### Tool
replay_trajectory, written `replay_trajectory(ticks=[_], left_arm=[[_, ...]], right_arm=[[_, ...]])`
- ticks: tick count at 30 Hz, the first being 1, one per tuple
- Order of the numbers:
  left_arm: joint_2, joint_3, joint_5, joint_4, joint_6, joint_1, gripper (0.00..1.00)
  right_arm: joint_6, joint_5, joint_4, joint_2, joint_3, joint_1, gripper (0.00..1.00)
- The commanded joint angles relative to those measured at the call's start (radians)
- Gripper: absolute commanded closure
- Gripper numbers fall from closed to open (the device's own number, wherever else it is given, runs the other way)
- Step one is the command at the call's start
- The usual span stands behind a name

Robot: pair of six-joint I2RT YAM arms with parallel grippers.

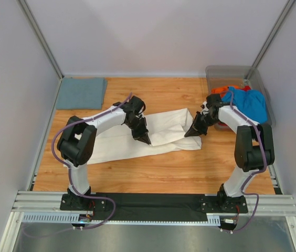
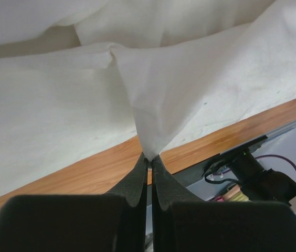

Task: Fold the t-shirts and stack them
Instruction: Fold the tshirt

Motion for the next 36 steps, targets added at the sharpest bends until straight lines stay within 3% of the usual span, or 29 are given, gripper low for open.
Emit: replay_trajectory(ticks=[1,11,12,13,15,16,18,22,29,36], left_arm=[[-0.011,-0.030,0.059,0.007,0.033,0.004,1.00],[0.033,-0.046,0.073,0.047,0.047,0.005,0.99],[0.026,-0.049,0.068,0.049,0.052,0.004,0.92],[0.013,-0.055,0.059,0.047,0.053,0.005,0.78],[-0.049,-0.072,0.021,0.058,0.065,0.007,0.60],[-0.069,-0.073,0.008,0.059,0.073,0.013,0.56],[-0.112,-0.073,-0.001,0.067,0.090,0.022,0.52],[-0.117,-0.084,0.025,0.130,0.079,0.051,0.51],[0.007,-0.032,0.056,0.158,0.062,0.091,0.51],[0.076,0.010,0.088,0.194,0.044,0.097,0.58]], right_arm=[[-0.023,0.009,0.004,-0.032,-0.034,0.005,1.00],[-0.068,0.052,0.041,0.044,-0.028,0.015,0.99],[-0.075,0.055,0.028,0.047,-0.022,0.015,0.97],[-0.083,0.058,0.018,0.044,-0.015,0.015,0.86],[-0.114,0.084,-0.001,0.021,0.008,0.015,0.75],[-0.125,0.097,0.008,0.011,0.018,0.015,0.65],[-0.158,0.111,0.022,0.001,0.069,0.015,0.56],[-0.172,0.073,0.109,0.053,0.145,0.015,0.46],[-0.169,-0.015,0.122,0.208,0.287,0.018,0.48],[-0.180,-0.029,0.123,0.258,0.282,0.024,0.54]])
